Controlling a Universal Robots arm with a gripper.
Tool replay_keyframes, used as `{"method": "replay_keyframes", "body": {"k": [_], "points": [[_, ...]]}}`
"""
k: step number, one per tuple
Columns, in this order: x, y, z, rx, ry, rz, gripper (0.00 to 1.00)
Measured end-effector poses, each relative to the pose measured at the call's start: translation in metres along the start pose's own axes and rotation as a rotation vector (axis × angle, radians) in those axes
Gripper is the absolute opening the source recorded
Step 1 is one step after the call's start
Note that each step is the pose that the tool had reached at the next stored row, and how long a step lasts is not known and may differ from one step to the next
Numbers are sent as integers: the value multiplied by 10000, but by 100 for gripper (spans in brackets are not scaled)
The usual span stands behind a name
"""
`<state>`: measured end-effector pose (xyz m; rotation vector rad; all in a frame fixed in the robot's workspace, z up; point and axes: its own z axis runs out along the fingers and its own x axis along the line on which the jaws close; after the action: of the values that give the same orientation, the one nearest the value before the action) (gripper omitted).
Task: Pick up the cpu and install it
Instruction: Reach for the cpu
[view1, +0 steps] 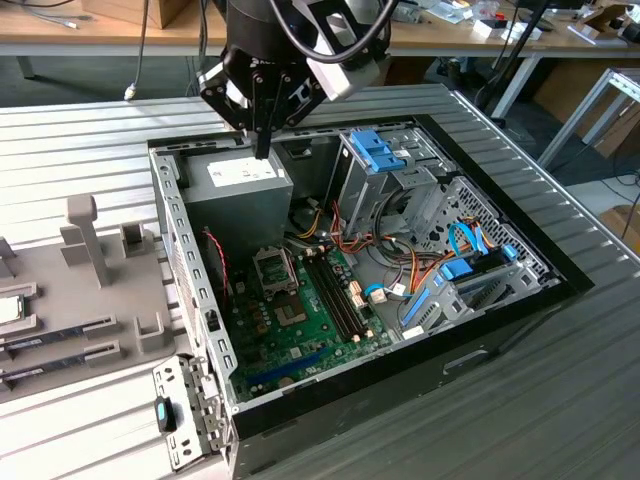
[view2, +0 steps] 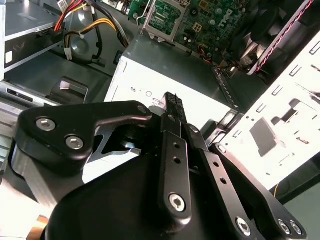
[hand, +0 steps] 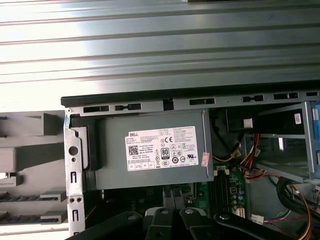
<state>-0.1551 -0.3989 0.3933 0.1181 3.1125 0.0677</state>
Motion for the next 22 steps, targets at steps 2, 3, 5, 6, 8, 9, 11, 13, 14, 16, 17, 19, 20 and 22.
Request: {"method": "replay_keyframes", "body": {"k": [2,3,5,6,8,9,11,13,14,16,17,19,20,22], "points": [[12,-1,-1,1,0,-1,11],[20,-2,-1,0,0,-1,11],[40,-3,-1,0,0,-1,11],[54,-4,-2,0,0,-1,11],[70,-5,-2,1,0,-1,11],[83,-6,-3,0,0,-1,11],[99,-8,-3,0,0,0,11],[113,-8,-4,1,1,0,11],[119,-9,-4,0,0,0,11],[139,-11,-4,0,0,0,11],[145,-11,-4,1,0,-1,11],[162,-12,-5,0,0,0,11],[171,-13,-5,0,0,0,11],[187,-14,-6,0,0,0,11]]}}
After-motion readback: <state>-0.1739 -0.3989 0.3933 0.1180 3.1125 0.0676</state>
